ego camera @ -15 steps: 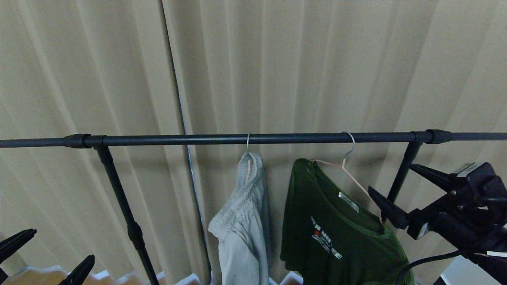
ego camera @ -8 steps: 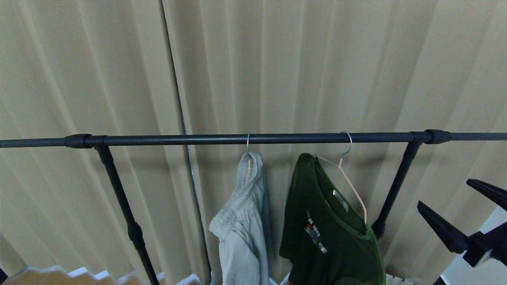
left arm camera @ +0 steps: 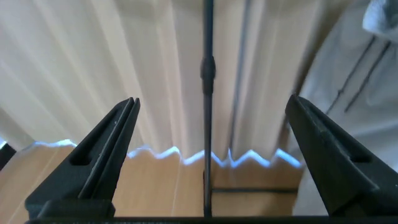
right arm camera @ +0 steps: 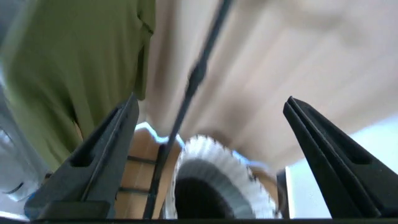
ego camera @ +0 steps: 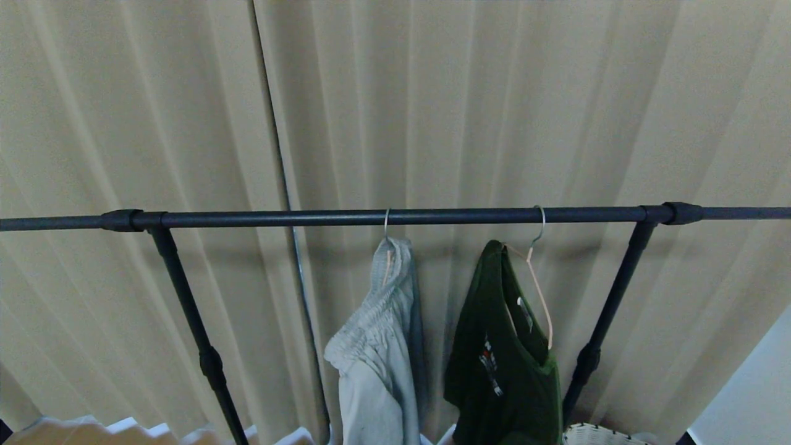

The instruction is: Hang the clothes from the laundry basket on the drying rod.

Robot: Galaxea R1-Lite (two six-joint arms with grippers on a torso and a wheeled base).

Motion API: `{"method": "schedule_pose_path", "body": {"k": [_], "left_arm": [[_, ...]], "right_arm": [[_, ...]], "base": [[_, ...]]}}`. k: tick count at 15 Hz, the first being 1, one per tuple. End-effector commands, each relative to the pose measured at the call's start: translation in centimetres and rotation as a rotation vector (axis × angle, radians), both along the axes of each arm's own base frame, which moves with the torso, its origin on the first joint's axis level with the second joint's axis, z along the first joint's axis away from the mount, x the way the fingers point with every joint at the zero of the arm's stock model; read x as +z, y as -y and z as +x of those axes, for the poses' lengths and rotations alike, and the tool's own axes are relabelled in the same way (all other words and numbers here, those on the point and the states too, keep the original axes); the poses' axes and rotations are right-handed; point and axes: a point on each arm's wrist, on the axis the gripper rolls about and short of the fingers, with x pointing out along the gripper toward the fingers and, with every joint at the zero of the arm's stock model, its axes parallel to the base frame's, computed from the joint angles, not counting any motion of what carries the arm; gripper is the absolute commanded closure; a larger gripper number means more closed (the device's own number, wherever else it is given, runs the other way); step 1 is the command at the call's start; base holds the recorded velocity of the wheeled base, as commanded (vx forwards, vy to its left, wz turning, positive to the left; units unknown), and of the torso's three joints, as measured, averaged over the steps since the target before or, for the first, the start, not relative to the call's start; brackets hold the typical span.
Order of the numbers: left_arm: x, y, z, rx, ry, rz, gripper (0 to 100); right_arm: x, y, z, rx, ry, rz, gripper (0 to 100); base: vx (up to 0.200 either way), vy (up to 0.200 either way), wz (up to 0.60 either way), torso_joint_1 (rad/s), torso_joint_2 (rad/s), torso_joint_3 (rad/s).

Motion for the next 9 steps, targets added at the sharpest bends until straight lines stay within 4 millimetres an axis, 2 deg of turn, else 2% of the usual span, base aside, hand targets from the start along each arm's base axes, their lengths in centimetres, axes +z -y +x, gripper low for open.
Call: {"method": "schedule_pose_path", "body": {"k": [1, 4, 7, 9], "left_arm": [[-0.2, 0.1, -0.3, 0.004, 0.042, -0.018, 0], [-1.0, 0.2, -0.6, -0.099, 0.083, -0.035, 0], [-1.2, 0.2, -0.2, -0.109, 0.118, -0.035, 0], [-1.3, 0.2, -0.2, -0.107, 0.118, -0.037, 0]], "right_arm": [[-1.7, 0.1, -4.2, -0.054, 0.141, 0.011, 0], [-2.5, 0.1, -5.4, -0.052, 0.236, 0.039, 0], [-3.3, 0.1, -4.9, -0.079, 0.247, 0.152, 0], [-3.8, 0.0, -4.2, -0.062, 0.328, 0.184, 0]], "base": [[0.0, 0.0, 0.0, 0.0, 0.0, 0.0], [0.0, 0.0, 0.0, 0.0, 0.0, 0.0], [0.0, 0.0, 0.0, 0.0, 0.0, 0.0], [0.0, 0.0, 0.0, 0.0, 0.0, 0.0]]}}
